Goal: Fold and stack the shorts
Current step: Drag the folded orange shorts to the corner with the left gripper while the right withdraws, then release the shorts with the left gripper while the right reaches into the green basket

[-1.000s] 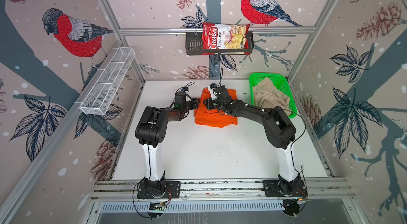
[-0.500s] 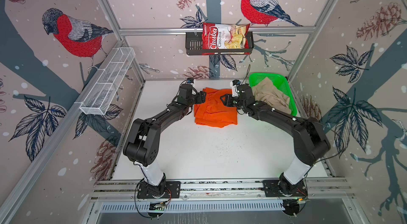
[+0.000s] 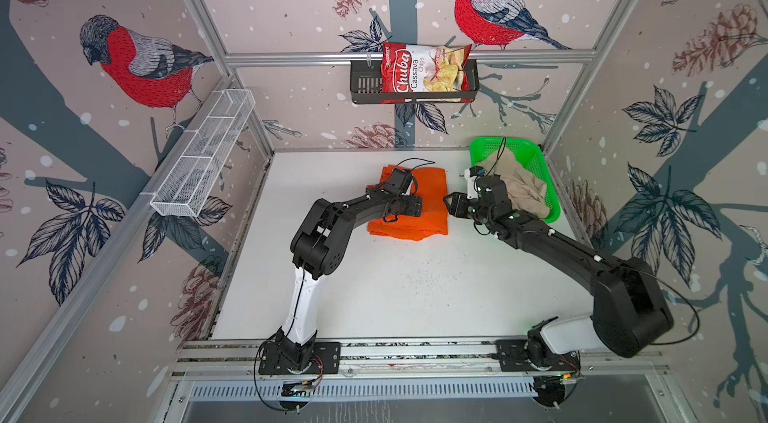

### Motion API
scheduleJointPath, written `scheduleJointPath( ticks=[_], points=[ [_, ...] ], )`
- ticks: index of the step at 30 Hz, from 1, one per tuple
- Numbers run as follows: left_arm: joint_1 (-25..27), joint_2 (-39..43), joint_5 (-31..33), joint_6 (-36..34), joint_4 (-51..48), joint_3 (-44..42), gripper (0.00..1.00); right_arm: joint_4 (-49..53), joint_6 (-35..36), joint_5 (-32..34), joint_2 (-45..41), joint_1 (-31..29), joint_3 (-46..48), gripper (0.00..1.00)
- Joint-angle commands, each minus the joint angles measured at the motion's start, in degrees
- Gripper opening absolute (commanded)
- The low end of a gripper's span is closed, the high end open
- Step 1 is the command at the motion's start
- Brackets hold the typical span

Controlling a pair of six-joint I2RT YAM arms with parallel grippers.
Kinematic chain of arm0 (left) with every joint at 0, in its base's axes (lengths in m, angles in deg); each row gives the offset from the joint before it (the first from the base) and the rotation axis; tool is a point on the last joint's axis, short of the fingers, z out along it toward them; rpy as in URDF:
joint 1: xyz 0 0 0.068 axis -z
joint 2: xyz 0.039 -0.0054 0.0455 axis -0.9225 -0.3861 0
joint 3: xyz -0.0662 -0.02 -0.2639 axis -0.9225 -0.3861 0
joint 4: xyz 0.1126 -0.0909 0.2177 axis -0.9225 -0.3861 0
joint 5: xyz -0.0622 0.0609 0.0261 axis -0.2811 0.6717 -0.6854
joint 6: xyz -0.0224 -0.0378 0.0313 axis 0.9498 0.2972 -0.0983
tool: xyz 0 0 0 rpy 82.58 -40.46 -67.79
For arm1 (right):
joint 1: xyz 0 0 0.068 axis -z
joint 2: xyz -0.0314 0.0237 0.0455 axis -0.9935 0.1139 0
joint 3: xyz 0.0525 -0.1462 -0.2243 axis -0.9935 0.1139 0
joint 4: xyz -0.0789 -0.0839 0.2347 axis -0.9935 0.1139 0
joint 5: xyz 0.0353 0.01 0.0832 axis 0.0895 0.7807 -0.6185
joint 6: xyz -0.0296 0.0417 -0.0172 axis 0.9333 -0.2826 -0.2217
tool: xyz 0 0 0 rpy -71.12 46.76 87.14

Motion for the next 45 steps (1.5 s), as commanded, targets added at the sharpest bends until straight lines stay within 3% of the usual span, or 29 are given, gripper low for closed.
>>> scheduleJointPath(
  ticks=[1, 12, 18, 21, 30, 35, 41, 45],
  points=[
    [-3.44, 0.02, 2.13, -1.75, -7.95, -0.73, 0.81, -0.82, -0.21, 0.24, -1.18, 0.40, 1.33, 0.52],
    [-22.71, 5.14, 6.32, -13.82, -15.16, -5.13, 0.82, -2.51, 0.39, -0.73, -2.66, 1.25, 4.24, 0.53],
    [-31.94, 3.80, 5.41, -10.49, -11.01, -5.31, 0.82, -2.76, 0.21, -0.83, -3.13, 1.47, 5.54, 0.53],
    [-34.01, 1.75, 6.18, -7.83, -10.05, -3.50, 0.82, -3.07, -0.02, -0.83, -3.67, 1.55, 6.19, 0.53],
    [-37.06, -2.23, 6.92, -4.87, -9.78, 2.77, 0.82, -3.25, -1.12, -1.45, -4.11, 1.51, 6.65, 0.53],
    [-36.99, 0.32, 4.94, -4.66, -10.06, 3.37, 0.84, -1.71, -0.65, -1.47, -5.28, 1.58, 4.95, 0.53],
    [-31.84, 14.63, 7.75, -5.93, -7.68, -0.33, 0.88, 5.37, 3.11, 0.48, -7.87, 4.20, -0.84, 0.55],
    [-25.85, 25.98, 9.36, -6.67, -3.62, -5.92, 0.90, 11.88, 8.85, 6.97, -8.70, 9.34, -5.78, 0.64]
  ],
)
